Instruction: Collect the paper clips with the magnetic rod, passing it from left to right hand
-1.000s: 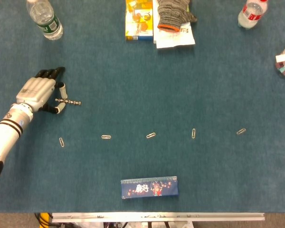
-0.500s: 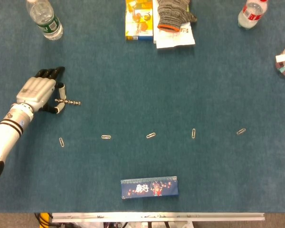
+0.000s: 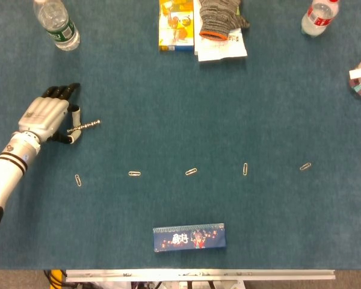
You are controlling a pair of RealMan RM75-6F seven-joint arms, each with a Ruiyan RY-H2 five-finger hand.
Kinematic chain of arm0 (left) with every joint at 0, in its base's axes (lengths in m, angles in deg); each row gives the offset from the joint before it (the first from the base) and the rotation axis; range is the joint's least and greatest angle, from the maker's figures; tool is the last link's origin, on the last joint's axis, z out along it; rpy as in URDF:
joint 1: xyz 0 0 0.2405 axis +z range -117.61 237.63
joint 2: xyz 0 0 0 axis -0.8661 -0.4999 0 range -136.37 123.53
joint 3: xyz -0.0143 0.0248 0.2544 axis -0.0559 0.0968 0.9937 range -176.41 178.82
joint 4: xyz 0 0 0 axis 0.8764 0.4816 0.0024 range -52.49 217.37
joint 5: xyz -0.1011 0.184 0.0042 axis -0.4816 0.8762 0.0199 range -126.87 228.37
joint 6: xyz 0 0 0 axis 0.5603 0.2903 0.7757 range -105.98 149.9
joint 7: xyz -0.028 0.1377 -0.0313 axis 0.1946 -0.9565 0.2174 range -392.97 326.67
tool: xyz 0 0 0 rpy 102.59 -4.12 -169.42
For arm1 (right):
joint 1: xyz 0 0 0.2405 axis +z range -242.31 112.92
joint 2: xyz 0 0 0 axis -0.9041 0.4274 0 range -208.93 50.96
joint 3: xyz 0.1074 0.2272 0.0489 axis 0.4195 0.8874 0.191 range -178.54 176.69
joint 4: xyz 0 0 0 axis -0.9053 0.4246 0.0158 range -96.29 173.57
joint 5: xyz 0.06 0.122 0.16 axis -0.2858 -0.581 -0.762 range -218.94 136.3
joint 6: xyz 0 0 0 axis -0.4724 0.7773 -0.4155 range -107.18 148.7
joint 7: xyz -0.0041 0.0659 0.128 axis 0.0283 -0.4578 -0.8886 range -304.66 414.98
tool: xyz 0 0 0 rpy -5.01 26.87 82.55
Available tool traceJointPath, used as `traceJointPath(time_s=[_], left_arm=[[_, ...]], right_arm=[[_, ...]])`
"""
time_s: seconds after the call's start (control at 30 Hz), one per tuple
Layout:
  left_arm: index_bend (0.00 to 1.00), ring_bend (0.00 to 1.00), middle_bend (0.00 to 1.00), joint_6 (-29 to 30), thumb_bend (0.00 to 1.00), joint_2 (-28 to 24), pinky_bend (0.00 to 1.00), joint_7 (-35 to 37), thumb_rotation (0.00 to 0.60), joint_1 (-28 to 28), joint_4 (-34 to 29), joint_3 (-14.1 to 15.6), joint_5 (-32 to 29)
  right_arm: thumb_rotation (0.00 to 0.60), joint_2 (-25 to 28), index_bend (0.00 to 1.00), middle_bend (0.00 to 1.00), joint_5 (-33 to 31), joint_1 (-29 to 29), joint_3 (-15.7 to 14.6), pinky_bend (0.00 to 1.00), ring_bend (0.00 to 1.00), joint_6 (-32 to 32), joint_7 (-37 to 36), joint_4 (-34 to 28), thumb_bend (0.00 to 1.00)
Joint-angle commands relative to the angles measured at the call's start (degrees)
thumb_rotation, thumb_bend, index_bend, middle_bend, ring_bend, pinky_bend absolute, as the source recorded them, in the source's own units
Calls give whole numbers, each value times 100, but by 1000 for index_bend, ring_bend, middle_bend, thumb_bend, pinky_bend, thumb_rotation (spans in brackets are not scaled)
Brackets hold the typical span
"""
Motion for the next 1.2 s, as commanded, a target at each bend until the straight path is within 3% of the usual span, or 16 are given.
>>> traceJointPath(time_s=[0.03,0.4,0.73,1.2], left_arm=[[571,0,0,131,357,-146,0,-61,600,64,-201,7,21],[575,0,0,565,356,-723,0,-387,600,316,-1013,136,116],[590,0,0,1001,357,-1275,0,-680,600,663,-1757,470,408],[603,0,0,1273,357,-1492,0,-649,600,1076,-2009,861,683]], right_arm=[[600,12,577,414,11,-2,5,274,321,16,2,-22,24],[600,42,577,414,43,-51,-3,274,321,92,-36,-79,24],[600,78,577,414,55,-114,-18,274,321,137,-113,-98,24],[600,122,577,414,60,-135,-20,274,321,160,-64,-186,23]])
